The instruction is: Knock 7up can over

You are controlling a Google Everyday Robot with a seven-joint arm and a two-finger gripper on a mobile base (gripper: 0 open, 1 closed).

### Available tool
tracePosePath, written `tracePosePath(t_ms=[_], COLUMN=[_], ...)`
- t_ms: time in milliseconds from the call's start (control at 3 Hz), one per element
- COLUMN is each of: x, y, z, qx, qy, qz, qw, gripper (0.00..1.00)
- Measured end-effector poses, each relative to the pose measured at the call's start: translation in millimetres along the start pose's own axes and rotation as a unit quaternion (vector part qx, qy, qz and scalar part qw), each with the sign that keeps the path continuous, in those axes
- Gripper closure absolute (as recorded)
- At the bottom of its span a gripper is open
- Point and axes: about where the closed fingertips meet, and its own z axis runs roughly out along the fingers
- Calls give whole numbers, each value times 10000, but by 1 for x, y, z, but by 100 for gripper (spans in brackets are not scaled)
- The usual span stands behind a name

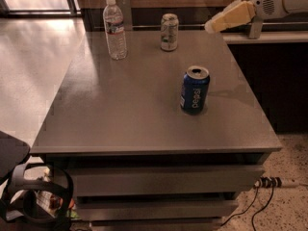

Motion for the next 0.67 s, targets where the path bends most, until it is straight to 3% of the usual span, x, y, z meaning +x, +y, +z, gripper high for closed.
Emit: tracePosePath(t_ms=[333,667], x=[0,3], y=[0,-5], z=[0,25], qx=[0,-212], qy=[0,-111], qz=[0,133], qw=[10000,9996], gripper=[0,0])
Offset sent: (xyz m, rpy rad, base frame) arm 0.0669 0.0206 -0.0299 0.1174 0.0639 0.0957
